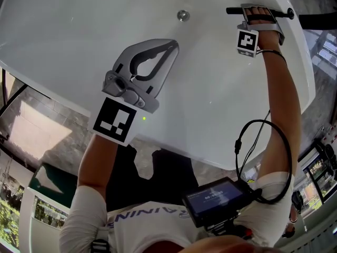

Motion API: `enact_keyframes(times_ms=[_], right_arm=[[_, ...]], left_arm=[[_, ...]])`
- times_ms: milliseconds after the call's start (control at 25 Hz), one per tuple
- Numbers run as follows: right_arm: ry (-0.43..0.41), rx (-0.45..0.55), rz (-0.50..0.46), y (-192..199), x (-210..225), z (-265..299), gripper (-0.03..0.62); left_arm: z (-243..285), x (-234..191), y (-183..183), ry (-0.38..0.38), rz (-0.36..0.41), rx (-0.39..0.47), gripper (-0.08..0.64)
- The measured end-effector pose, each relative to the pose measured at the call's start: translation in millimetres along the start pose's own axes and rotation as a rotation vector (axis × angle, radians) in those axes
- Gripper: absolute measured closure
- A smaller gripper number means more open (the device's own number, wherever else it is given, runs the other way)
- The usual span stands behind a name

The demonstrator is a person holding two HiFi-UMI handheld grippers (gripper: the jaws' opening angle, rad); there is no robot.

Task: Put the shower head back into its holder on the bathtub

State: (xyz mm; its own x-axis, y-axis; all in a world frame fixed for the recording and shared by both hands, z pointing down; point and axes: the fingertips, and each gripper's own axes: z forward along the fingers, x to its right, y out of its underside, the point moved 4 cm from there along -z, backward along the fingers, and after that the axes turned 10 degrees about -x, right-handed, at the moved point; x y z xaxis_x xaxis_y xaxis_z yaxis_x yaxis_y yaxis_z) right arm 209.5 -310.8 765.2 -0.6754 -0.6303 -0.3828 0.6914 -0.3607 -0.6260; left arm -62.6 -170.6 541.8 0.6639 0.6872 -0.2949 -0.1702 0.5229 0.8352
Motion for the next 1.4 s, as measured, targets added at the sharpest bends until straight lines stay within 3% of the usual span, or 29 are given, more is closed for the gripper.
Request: enact_keyframes(times_ms=[320,480,720,840,1240,1400], right_arm=[[0.114,0.085,0.127,-4,27,-39,0.449],[0.181,0.135,0.274,7,45,-76,0.449],[0.354,0.204,0.476,38,54,-135,0.451],[0.447,0.239,0.643,64,52,-165,0.451],[0.678,0.332,1.339,182,63,-231,0.453],[0.706,0.408,1.653,222,69,-242,0.453]], left_arm=[[-7,5,-7,0.004,0.003,0.006,0.543],[-12,13,-22,0.008,0.014,0.011,0.543],[-16,29,-43,0.012,0.025,0.015,0.543],[-17,39,-51,0.011,0.014,0.022,0.543],[6,79,-71,0.009,0.042,0.001,0.543],[6,76,-66,0.02,0.038,-0.007,0.543]])
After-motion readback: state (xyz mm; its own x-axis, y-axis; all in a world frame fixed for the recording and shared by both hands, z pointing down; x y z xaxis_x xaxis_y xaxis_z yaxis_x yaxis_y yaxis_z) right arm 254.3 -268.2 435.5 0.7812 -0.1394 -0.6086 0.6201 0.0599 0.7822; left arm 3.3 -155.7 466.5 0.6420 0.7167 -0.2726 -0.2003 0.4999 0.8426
